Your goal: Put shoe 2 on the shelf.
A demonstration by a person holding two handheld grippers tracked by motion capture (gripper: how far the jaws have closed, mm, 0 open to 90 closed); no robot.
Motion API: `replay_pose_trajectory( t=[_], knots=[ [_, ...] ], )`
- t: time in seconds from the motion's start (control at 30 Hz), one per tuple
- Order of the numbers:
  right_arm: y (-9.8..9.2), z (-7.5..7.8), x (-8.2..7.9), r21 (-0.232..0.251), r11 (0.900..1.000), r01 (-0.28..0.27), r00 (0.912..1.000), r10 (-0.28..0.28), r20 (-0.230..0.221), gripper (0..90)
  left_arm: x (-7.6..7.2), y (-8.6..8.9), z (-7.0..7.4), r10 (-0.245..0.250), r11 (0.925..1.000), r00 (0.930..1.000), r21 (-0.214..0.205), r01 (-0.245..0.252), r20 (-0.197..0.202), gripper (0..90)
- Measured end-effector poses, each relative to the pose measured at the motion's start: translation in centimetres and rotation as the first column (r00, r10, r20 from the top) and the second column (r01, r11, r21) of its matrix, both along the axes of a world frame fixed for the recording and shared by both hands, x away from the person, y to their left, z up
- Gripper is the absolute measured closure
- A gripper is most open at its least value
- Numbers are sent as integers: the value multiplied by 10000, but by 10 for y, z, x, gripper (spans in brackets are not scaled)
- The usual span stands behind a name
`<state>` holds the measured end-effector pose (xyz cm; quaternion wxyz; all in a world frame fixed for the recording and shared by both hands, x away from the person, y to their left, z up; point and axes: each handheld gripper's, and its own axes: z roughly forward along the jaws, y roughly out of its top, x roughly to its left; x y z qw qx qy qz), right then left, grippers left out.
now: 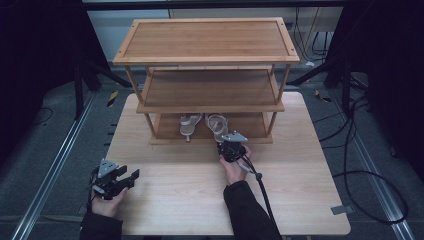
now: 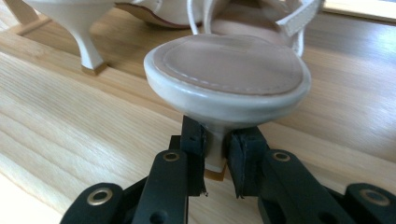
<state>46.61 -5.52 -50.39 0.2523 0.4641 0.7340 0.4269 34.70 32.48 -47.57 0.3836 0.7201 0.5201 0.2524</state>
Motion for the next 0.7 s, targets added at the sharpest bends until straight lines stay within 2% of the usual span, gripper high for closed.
replay_pose_trajectory(
  t=[0.17, 0.2, 0.4, 0.6, 0.7],
  knots=[
    [16, -1, 8, 176, 9997, -171, 9998, 169, 106, 771, 0, 0, 0, 15, 10000, 10000, -15, -15, -12, 446],
    [21, -1, 9, 253, 9994, -229, 9997, 230, -34, 770, 0, 0, 0, 14, 10000, 10000, -13, -14, -10, 446],
    [41, 0, 21, 483, 9982, -347, 9994, 351, -72, 769, 0, 0, 0, -13, 10000, 10000, 14, 13, 22, 447],
    [45, -2, 33, 588, 9982, -87, 9999, 95, -130, 766, 0, 1, 0, -15, 10000, 10000, 2, 15, 14, 447],
    [47, -3, 38, 423, 9991, -100, 9999, 105, -104, 765, 0, 1, 0, 13, 10000, 10000, 4, -13, -8, 448]
  ],
)
